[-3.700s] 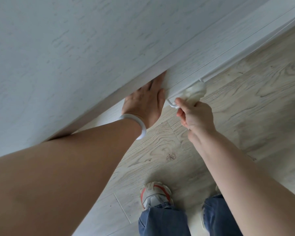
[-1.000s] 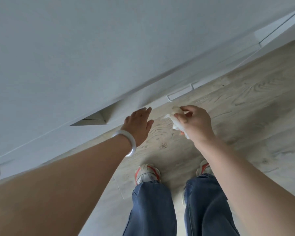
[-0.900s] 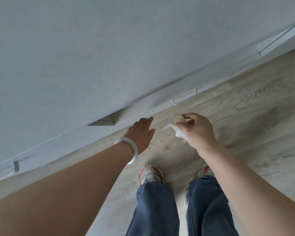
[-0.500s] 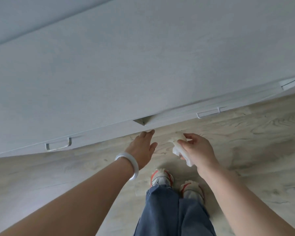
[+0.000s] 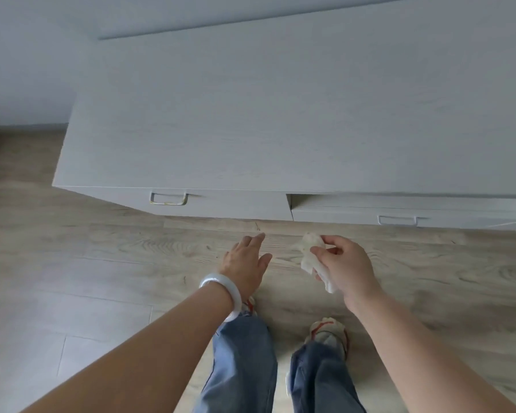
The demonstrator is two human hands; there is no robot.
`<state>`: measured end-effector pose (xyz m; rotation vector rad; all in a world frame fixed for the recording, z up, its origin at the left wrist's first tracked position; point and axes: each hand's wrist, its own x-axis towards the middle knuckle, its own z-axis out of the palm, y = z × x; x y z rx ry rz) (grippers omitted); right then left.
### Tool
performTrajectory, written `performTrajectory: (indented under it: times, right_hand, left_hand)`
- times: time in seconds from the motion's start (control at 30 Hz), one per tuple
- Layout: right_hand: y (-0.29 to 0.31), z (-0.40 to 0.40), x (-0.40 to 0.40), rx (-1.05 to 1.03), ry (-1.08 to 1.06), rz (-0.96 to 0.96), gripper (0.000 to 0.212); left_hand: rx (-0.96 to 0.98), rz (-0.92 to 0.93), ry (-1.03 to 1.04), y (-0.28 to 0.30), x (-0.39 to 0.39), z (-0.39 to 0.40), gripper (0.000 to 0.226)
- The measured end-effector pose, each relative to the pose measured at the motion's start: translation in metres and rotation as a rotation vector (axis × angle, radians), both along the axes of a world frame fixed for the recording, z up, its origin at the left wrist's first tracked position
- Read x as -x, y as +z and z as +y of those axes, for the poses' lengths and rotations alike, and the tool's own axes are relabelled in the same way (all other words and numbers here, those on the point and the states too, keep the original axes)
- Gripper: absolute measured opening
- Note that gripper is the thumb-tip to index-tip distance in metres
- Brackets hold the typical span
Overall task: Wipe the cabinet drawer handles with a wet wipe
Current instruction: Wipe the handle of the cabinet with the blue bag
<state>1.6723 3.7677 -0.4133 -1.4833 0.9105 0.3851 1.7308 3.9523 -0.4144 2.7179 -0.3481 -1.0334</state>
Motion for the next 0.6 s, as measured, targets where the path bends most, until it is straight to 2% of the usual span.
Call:
performTrajectory:
  times: [0.3, 0.6]
  right_hand:
    - [0.002, 0.037, -0.024, 0.048, 0.072, 0.023, 0.021]
    - [0.003, 0.174, -0.104, 0.024, -0.029, 0.028, 0.011]
  left_hand:
    - [0.062, 0.009, 0.131, -0.013, -0.034, 0.039, 0.053]
    - [0.121, 0.034, 0.181, -0.019, -0.106, 0.163, 0.049]
